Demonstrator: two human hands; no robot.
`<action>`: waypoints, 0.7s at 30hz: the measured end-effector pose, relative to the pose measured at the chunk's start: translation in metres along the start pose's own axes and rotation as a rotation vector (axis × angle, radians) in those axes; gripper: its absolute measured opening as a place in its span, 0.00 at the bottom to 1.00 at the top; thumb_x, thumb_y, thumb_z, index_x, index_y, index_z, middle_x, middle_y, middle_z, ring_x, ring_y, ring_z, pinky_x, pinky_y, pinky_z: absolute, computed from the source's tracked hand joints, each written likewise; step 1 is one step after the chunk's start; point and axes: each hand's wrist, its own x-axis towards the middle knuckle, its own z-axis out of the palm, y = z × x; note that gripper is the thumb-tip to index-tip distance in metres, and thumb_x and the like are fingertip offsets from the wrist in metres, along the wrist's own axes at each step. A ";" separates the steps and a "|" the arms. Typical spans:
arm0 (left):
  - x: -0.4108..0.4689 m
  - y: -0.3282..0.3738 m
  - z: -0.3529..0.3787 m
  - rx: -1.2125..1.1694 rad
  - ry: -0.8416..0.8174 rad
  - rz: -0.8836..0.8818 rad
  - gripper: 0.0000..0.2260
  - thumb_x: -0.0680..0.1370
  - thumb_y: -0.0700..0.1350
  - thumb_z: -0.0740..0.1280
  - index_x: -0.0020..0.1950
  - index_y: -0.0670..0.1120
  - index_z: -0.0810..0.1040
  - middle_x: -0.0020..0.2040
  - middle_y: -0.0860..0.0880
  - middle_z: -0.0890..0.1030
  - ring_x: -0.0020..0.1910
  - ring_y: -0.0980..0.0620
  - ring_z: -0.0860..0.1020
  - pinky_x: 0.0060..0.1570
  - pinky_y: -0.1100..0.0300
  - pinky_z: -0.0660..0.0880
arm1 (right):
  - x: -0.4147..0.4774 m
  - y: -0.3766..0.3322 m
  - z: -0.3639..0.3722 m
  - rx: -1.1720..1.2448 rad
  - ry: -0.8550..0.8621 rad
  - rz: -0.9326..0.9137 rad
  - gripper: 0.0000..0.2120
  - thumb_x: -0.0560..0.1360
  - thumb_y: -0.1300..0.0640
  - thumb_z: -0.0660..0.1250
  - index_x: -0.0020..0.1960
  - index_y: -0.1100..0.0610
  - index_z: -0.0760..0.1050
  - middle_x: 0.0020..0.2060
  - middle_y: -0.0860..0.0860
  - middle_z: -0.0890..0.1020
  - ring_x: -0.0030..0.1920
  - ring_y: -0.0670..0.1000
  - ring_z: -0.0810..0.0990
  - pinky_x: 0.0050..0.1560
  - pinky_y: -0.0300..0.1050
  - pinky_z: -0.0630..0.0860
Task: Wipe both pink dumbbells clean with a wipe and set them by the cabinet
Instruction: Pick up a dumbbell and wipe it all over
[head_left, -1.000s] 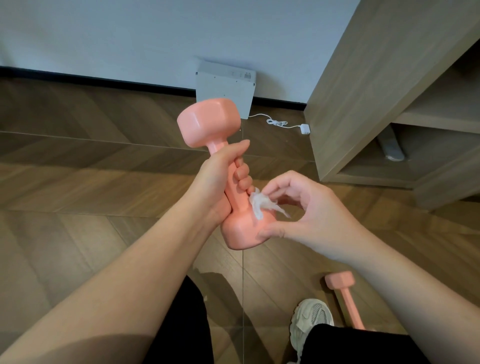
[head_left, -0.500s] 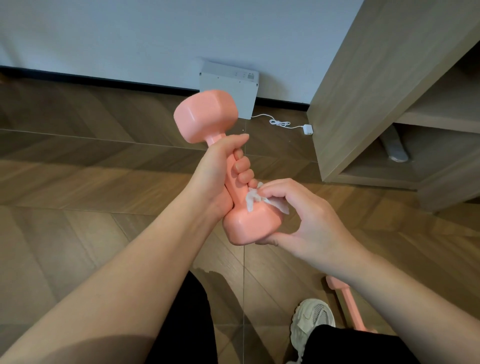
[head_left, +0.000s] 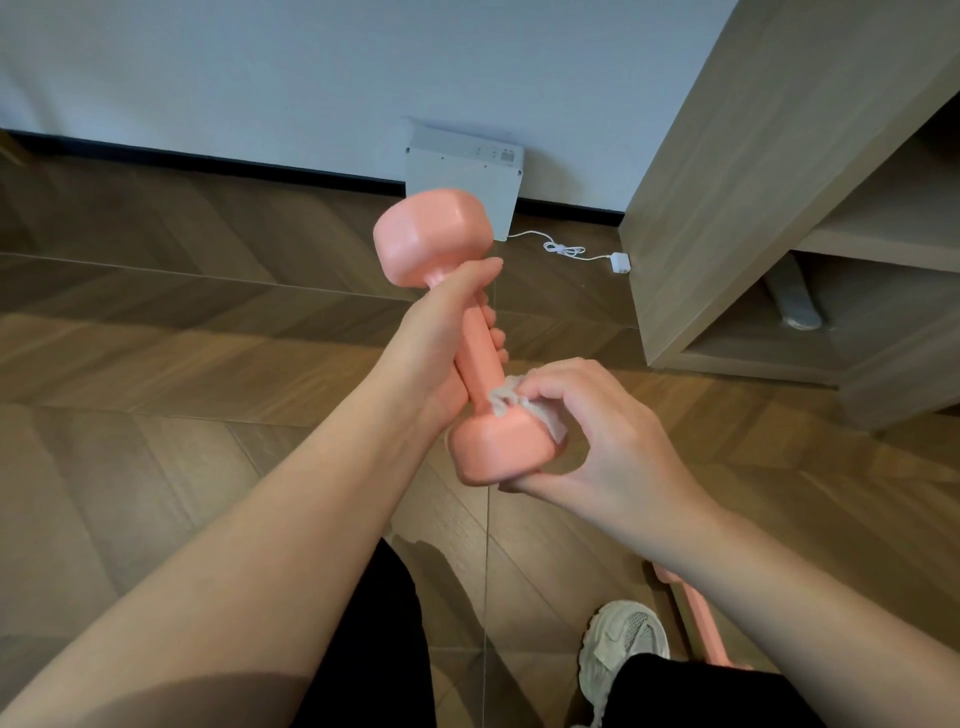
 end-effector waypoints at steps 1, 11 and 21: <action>0.000 -0.001 -0.001 -0.024 0.021 -0.013 0.13 0.76 0.49 0.70 0.35 0.47 0.71 0.27 0.51 0.69 0.24 0.54 0.68 0.27 0.63 0.68 | -0.001 0.000 0.001 -0.005 -0.022 -0.018 0.28 0.60 0.50 0.81 0.55 0.57 0.75 0.54 0.47 0.77 0.55 0.46 0.75 0.52 0.40 0.73; -0.004 0.008 -0.003 -0.189 -0.157 -0.034 0.15 0.77 0.46 0.65 0.32 0.48 0.66 0.25 0.51 0.66 0.22 0.54 0.65 0.23 0.64 0.65 | 0.001 0.001 -0.004 0.122 -0.063 0.061 0.28 0.59 0.52 0.83 0.54 0.55 0.75 0.51 0.44 0.78 0.51 0.41 0.76 0.50 0.34 0.71; -0.002 0.007 -0.008 -0.025 0.078 -0.031 0.11 0.76 0.46 0.70 0.37 0.47 0.72 0.27 0.51 0.70 0.24 0.54 0.70 0.28 0.64 0.68 | -0.006 0.001 0.008 -0.130 -0.058 -0.190 0.24 0.65 0.62 0.78 0.58 0.61 0.75 0.56 0.53 0.76 0.58 0.52 0.75 0.56 0.46 0.73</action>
